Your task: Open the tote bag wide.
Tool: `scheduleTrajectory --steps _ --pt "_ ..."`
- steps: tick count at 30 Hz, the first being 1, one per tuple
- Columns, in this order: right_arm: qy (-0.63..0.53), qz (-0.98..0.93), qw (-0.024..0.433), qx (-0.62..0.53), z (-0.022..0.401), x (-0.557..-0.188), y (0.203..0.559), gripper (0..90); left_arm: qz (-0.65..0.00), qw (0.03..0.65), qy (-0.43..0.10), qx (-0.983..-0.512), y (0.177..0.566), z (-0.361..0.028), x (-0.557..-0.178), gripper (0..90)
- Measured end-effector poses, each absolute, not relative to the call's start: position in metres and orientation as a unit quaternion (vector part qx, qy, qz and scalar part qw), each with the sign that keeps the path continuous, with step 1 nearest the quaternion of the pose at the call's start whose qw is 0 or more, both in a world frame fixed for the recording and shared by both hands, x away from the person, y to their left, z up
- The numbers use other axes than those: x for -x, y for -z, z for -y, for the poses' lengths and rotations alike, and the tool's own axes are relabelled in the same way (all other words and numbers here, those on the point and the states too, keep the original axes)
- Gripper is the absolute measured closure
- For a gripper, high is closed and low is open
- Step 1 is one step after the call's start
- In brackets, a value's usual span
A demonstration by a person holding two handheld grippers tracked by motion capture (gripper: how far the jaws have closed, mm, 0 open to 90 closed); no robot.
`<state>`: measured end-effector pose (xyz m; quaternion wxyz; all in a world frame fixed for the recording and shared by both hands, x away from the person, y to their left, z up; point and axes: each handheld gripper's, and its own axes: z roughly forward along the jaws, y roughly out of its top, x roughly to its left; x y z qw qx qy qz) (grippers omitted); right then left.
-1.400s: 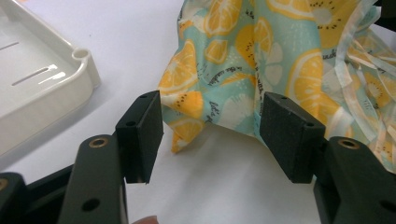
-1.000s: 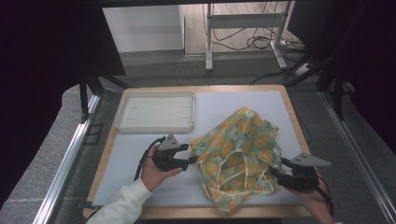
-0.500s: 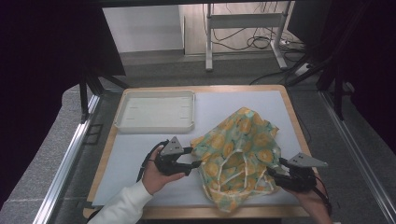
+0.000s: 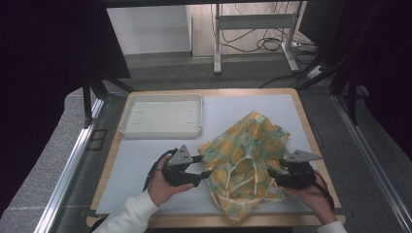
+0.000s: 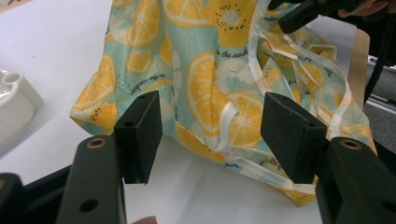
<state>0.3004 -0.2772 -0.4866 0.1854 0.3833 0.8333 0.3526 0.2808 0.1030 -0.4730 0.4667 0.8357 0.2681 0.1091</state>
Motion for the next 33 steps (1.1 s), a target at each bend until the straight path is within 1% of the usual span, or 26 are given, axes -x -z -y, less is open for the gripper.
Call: scheduleTrajectory --steps 4,7,12,13,14,16,17,18,23,33 --pt "-0.323 -0.846 0.171 -0.388 0.276 -0.307 0.499 38.5 -0.270 0.463 -0.106 -0.838 0.475 -0.103 -0.283 39.0" --pt "-0.301 -0.850 0.168 -0.397 0.276 -0.310 0.508 43.2 -0.269 0.462 -0.105 -0.839 0.476 -0.103 -0.283 39.0" --pt "-0.292 -0.851 0.175 -0.400 0.275 -0.313 0.512 61.4 -0.269 0.460 -0.104 -0.840 0.477 -0.103 -0.284 38.7" --pt "-0.292 -0.851 0.175 -0.400 0.275 -0.313 0.512 61.4 -0.269 0.460 -0.104 -0.840 0.477 -0.103 -0.284 38.7" --pt "-0.289 -0.850 0.182 -0.400 0.274 -0.313 0.511 71.0 -0.271 0.458 -0.103 -0.840 0.478 -0.103 -0.284 38.7" --pt "-0.294 -0.849 0.183 -0.399 0.275 -0.312 0.510 77.7 -0.270 0.459 -0.102 -0.840 0.478 -0.103 -0.284 38.7" --pt "-0.294 -0.849 0.183 -0.399 0.275 -0.312 0.510 77.7 -0.270 0.459 -0.102 -0.840 0.478 -0.103 -0.284 38.7" --pt "-0.305 -0.846 0.181 -0.397 0.275 -0.311 0.508 83.9 -0.267 0.460 -0.103 -0.841 0.477 -0.102 -0.283 38.7" --pt "-0.320 -0.843 0.180 -0.393 0.276 -0.307 0.502 88.0 -0.260 0.461 -0.102 -0.842 0.476 -0.100 -0.280 38.7" --pt "-0.332 -0.837 0.174 -0.399 0.279 -0.305 0.499 88.6 -0.242 0.455 -0.106 -0.850 0.476 -0.084 -0.278 38.4"
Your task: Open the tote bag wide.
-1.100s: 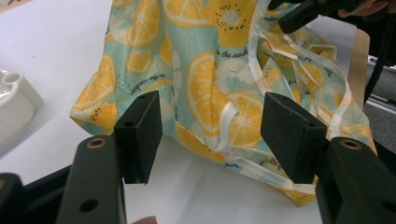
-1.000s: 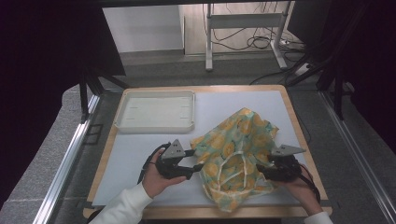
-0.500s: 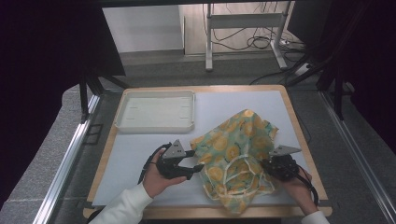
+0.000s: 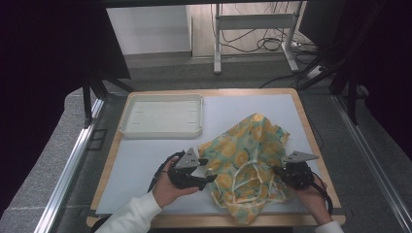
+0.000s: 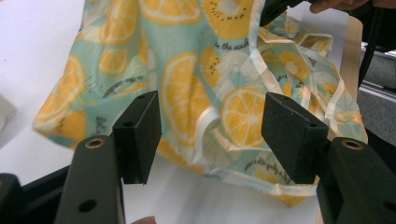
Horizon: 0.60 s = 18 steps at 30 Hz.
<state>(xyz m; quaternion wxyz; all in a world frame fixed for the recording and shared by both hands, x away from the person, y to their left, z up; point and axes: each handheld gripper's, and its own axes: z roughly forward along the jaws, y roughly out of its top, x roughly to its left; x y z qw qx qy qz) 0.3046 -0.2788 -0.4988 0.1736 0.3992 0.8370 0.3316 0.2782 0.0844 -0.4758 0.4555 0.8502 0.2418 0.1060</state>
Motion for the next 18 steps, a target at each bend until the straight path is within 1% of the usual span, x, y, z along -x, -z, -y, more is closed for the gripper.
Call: scheduleTrajectory --steps 7,13,18 --pt "-0.334 -0.836 0.169 -0.401 0.280 -0.304 0.499 88.6 -0.230 0.456 -0.108 -0.853 0.473 -0.073 -0.278 38.2" --pt "-0.335 -0.836 0.164 -0.402 0.280 -0.305 0.499 88.6 -0.216 0.444 -0.092 -0.865 0.474 -0.058 -0.279 37.4" --pt "-0.333 -0.837 0.161 -0.402 0.279 -0.305 0.500 88.6 -0.211 0.446 -0.098 -0.864 0.473 -0.051 -0.280 36.0"
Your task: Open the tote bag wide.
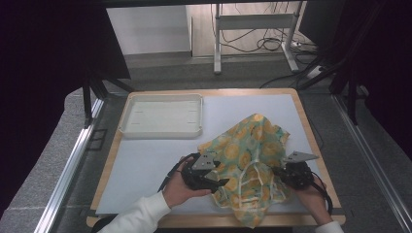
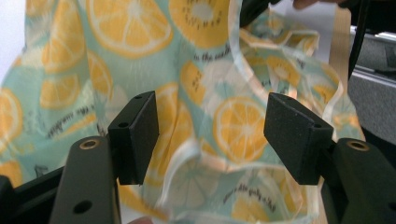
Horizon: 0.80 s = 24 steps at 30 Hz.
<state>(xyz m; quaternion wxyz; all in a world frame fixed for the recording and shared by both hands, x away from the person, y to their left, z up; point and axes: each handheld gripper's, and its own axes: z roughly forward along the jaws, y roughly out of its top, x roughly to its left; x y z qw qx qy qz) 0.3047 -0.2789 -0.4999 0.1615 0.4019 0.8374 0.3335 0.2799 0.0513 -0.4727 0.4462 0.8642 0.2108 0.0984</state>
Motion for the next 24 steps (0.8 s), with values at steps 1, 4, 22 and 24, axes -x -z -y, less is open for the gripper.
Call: scheduleTrajectory --steps 1,4,22,24 --pt "-0.334 -0.837 0.161 -0.402 0.279 -0.305 0.500 88.6 -0.209 0.453 -0.103 -0.860 0.468 -0.053 -0.279 36.0" --pt "-0.335 -0.836 0.159 -0.404 0.281 -0.305 0.501 88.6 -0.207 0.470 -0.108 -0.851 0.456 -0.056 -0.277 36.2" --pt "-0.331 -0.837 0.156 -0.406 0.280 -0.305 0.503 88.6 -0.191 0.364 -0.041 -0.911 0.506 -0.016 -0.304 26.9" --pt "-0.331 -0.837 0.156 -0.407 0.280 -0.305 0.503 88.6 -0.195 0.356 -0.035 -0.913 0.512 -0.015 -0.307 28.2"
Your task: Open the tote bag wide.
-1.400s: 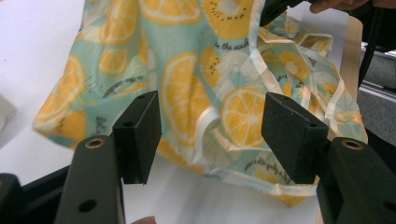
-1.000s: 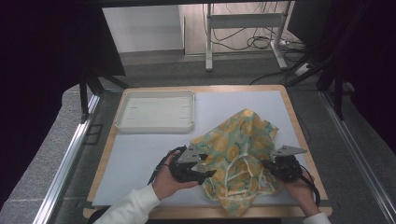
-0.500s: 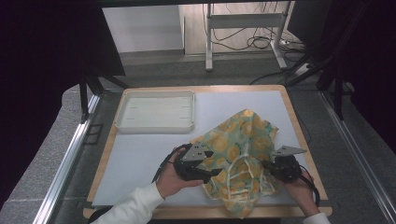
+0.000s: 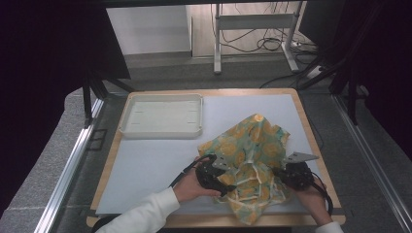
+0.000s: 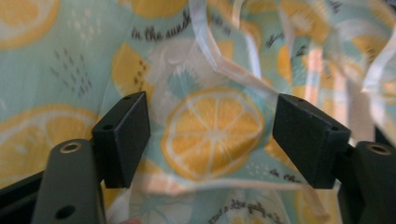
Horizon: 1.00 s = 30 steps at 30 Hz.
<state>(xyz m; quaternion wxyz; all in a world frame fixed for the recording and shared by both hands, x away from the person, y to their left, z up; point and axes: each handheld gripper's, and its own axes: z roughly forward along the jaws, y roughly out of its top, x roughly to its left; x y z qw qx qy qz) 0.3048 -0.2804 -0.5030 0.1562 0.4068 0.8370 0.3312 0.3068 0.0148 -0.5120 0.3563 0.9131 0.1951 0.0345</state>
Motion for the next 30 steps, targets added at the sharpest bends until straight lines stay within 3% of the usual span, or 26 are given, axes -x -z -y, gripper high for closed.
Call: scheduleTrajectory --steps 10,16,20,30 --pt "-0.329 -0.838 0.155 -0.407 0.279 -0.305 0.504 88.6 -0.187 0.332 -0.049 -0.923 0.525 -0.007 -0.308 41.8" --pt "-0.330 -0.837 0.157 -0.408 0.280 -0.304 0.504 88.6 -0.181 0.342 -0.042 -0.921 0.522 -0.010 -0.309 67.0" --pt "-0.330 -0.837 0.156 -0.408 0.281 -0.304 0.504 88.6 -0.180 0.352 -0.038 -0.918 0.519 -0.014 -0.309 78.7" --pt "-0.334 -0.834 0.159 -0.410 0.285 -0.303 0.502 88.6 -0.189 0.433 0.002 -0.881 0.498 -0.038 -0.304 83.9"
